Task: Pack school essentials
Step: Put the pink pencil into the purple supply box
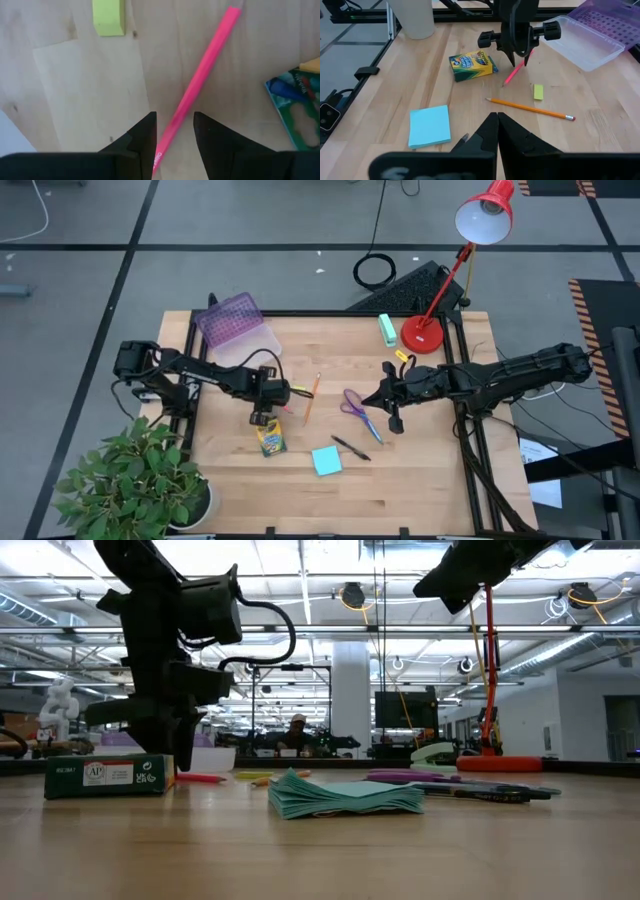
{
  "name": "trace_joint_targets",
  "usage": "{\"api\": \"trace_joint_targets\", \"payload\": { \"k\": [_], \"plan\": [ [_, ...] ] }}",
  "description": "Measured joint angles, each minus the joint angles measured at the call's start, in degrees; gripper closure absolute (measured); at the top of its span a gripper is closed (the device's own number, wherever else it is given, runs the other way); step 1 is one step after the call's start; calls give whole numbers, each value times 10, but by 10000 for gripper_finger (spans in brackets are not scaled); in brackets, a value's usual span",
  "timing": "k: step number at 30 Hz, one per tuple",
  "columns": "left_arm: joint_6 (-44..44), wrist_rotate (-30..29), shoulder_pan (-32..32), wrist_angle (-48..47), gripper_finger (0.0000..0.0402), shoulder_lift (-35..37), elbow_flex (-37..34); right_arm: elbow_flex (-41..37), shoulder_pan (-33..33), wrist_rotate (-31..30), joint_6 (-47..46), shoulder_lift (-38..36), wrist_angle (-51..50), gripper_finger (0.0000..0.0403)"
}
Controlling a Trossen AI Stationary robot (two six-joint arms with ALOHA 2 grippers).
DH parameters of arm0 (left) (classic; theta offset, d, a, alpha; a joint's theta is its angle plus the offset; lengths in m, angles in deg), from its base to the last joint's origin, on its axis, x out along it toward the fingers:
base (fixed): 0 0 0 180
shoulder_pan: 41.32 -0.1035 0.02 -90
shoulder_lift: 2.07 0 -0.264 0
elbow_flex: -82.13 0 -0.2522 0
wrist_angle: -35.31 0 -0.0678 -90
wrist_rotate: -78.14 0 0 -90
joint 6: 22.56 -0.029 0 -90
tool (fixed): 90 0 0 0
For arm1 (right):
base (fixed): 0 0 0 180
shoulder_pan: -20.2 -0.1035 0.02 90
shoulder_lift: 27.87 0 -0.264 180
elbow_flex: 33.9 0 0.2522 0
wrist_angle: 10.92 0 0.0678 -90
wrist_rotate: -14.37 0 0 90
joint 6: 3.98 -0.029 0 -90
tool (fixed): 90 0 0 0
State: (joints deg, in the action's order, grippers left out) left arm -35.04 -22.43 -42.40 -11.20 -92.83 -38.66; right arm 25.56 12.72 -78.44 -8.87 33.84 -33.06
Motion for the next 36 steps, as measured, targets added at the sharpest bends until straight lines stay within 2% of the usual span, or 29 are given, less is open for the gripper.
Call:
{"api": "trace_joint_targets", "payload": {
  "k": [3, 21, 36],
  "plan": [
    [-4, -15, -1, 4, 268, -1, 0, 0, 0, 0, 0, 0, 0, 403],
    [-9, 0, -5, 24, 271, -34, 2, 0, 0, -1, 0, 0, 0, 403],
    [-46, 76, -40, 25, 362, -35, 1, 0, 0, -1, 0, 0, 0, 403]
  ]
}}
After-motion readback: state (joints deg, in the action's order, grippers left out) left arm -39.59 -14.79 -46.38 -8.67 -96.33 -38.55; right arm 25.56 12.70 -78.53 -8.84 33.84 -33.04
